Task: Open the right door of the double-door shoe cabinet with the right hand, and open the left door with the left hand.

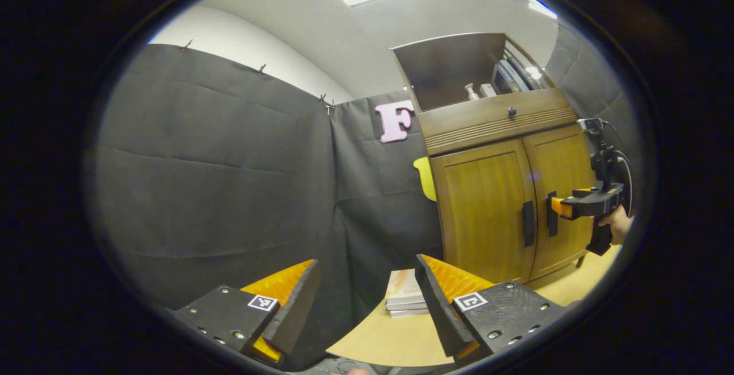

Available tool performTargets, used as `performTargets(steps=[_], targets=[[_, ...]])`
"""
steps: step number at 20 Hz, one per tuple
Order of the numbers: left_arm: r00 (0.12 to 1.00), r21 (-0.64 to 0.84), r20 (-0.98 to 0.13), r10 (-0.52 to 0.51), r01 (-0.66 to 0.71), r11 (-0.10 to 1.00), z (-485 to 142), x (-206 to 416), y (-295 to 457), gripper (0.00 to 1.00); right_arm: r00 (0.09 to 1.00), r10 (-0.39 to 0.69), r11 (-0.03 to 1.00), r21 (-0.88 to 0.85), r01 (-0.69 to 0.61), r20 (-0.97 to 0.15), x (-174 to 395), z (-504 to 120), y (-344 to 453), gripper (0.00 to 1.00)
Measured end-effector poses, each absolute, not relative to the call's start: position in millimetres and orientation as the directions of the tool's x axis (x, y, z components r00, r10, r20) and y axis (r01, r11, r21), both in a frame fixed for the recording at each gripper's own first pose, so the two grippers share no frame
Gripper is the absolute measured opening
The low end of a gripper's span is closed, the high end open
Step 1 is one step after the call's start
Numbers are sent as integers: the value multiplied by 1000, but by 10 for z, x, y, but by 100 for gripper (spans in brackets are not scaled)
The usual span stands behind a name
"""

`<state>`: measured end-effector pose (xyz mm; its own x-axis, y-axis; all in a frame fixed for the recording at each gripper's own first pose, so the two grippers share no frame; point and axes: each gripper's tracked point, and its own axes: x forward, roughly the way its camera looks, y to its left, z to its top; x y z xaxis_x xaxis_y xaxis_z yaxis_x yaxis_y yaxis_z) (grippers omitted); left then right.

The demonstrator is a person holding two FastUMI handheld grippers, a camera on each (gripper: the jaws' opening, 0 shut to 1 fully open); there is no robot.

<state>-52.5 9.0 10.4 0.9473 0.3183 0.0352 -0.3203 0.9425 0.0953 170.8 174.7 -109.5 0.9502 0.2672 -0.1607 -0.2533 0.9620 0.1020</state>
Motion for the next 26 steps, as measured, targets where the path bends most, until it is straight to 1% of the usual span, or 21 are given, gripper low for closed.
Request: performTargets(steps=[2,3,4,5,6,8,9,11,13,14,15,16,19,20,21,23,24,25,26], targets=[[944,98,26,330,-331,939,85,-542,102,94,944,273,961,97,-259,-187,1817,-1203,1811,95],[943,99,22,333,-334,937,80,-554,106,94,940,280,959,94,-266,-196,1860,-1244,1848,92],[941,101,20,338,-338,936,74,-558,112,94,937,285,958,92,-272,-202,1900,-1279,1880,92],[940,102,19,342,-342,934,82,-562,122,94,935,286,958,91,-273,-210,1946,-1299,1909,90],[938,103,19,345,-345,933,76,-564,122,94,931,290,957,93,-276,-222,1970,-1343,1932,82],[937,103,17,349,-349,931,61,-553,120,94,923,295,955,97,-280,-249,2040,-1461,1964,85],[937,104,13,349,-348,932,47,-554,115,94,923,284,959,94,-268,-258,2073,-1520,1970,70],[937,103,9,349,-348,932,23,-537,102,94,916,297,955,110,-277,-268,2044,-1522,2025,41],[938,101,8,347,-346,933,26,-529,89,94,922,277,961,94,-261,-271,2066,-1579,2001,41],[938,101,8,345,-344,933,22,-520,71,94,919,283,959,81,-271,-273,2074,-1535,1997,29],[939,100,9,344,-343,934,27,-514,67,94,921,285,958,81,-273,-266,2078,-1533,1995,29],[941,98,10,339,-338,936,24,-499,37,94,917,290,957,89,-276,-274,2080,-1542,2000,22],[946,95,21,324,-325,941,40,-457,-60,94,912,298,955,101,-281,-281,2053,-1532,1986,12],[949,92,26,315,-316,944,40,-422,-144,94,908,306,952,103,-288,-288,2031,-1539,1997,12],[952,90,30,306,-307,947,55,-389,-192,94,905,315,949,110,-296,-286,2012,-1522,1997,9],[957,86,36,286,-288,954,90,-257,-285,94,900,330,944,118,-308,-285,1882,-1500,1956,9],[961,82,38,275,-277,957,80,-178,-332,94,899,336,942,120,-314,-281,1787,-1482,1905,12],[964,78,38,263,-265,961,68,-118,-373,94,895,344,939,123,-321,-283,1737,-1473,1889,12],[968,75,39,250,-252,965,61,-62,-440,94,894,351,936,127,-328,-279,1700,-1463,1881,9]])
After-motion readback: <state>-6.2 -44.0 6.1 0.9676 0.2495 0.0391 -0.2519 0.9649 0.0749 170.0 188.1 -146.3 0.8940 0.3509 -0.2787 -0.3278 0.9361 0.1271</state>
